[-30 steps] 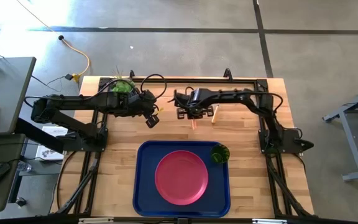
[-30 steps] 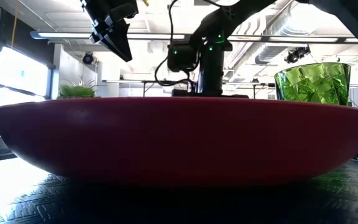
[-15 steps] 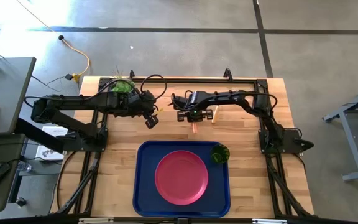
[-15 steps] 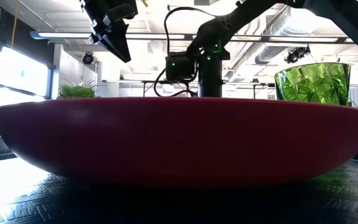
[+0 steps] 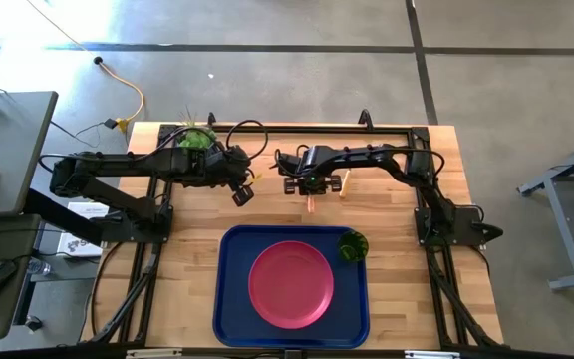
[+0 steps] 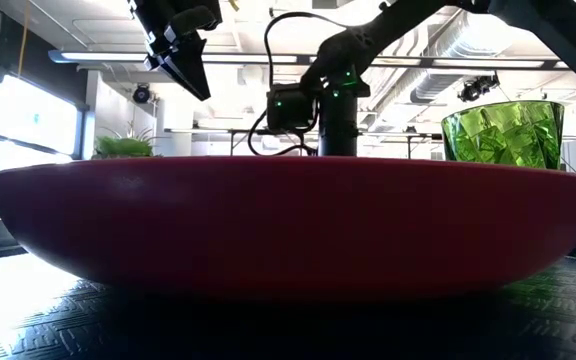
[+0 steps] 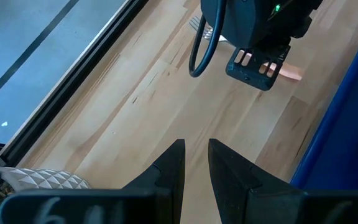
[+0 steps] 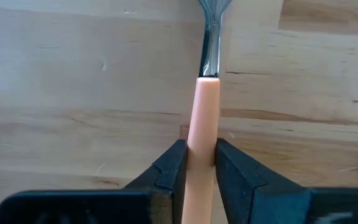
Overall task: Pick and place plate/cup/fork/spoon on tray
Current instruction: Put the yellow fork on the blue tray to the left side of the pink plate
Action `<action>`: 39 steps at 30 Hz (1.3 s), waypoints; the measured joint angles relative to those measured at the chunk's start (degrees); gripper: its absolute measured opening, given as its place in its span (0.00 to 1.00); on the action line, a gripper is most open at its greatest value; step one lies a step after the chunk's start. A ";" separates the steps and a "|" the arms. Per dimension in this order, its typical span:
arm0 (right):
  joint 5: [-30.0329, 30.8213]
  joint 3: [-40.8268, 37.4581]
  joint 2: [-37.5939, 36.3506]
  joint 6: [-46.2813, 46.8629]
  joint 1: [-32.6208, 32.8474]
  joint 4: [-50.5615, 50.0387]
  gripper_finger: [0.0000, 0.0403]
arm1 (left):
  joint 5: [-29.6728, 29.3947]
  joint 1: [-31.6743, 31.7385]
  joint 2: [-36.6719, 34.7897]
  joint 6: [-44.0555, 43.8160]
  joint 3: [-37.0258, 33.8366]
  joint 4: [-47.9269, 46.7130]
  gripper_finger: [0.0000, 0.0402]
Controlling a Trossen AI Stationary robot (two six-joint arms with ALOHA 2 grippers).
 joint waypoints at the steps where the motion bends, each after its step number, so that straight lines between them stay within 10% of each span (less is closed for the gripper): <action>1: 0.00 0.00 0.00 -0.03 0.00 0.02 0.17 | 0.00 0.00 0.00 0.00 0.00 0.00 0.16; 39: -4.66 0.00 -0.04 -1.63 -0.31 2.53 0.18 | -0.06 0.00 0.00 1.88 0.00 0.02 0.16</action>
